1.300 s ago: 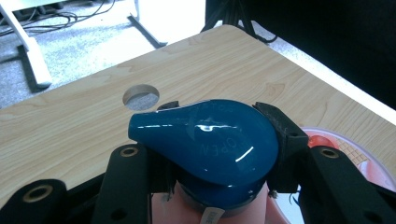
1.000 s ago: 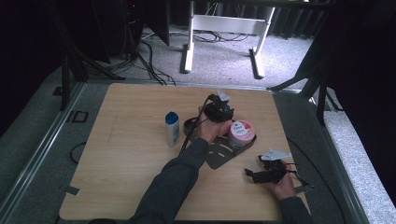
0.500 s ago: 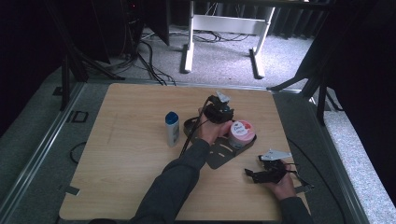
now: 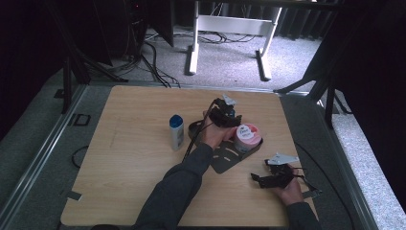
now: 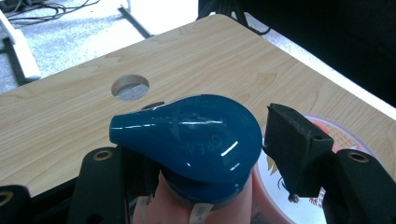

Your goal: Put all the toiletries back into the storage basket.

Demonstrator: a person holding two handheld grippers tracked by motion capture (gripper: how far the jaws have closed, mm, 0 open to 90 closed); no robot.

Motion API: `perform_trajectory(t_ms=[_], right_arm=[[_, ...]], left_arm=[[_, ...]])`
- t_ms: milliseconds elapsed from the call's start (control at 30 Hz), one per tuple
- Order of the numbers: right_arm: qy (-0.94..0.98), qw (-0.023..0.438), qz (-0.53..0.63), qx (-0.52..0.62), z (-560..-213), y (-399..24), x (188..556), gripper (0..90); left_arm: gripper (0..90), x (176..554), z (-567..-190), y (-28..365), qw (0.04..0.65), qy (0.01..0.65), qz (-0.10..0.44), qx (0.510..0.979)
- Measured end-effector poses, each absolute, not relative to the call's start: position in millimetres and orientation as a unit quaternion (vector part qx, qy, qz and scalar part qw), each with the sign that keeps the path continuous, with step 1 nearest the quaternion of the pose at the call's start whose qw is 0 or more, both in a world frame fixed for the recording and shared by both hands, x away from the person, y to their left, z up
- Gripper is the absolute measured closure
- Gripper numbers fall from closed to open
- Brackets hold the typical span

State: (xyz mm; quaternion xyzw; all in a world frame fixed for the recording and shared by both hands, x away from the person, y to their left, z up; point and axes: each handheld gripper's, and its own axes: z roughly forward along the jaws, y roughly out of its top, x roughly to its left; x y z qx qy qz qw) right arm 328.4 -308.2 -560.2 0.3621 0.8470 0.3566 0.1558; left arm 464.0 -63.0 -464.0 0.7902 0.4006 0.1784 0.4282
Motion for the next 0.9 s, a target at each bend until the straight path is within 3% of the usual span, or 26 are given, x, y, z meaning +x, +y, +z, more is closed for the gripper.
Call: perform_trajectory(t_ms=[267, 533, 900], right_arm=[[0.847, 0.156, 0.357, 0.362, -560.2, -308.3, 328.4, 12.0], [0.847, 0.155, 0.357, 0.362, -560.2, -308.2, 328.4, 12.0], [0.847, 0.155, 0.357, 0.362, -560.1, -308.3, 328.4, 12.0]], left_arm=[[34.9, 461.8, -466.4, -56.9, 0.426, 0.404, 0.174, 0.790], [51.6, 454.7, -463.5, -49.6, 0.431, 0.393, 0.190, 0.790], [52.4, 457.8, -464.5, -51.6, 0.438, 0.358, 0.194, 0.802]])
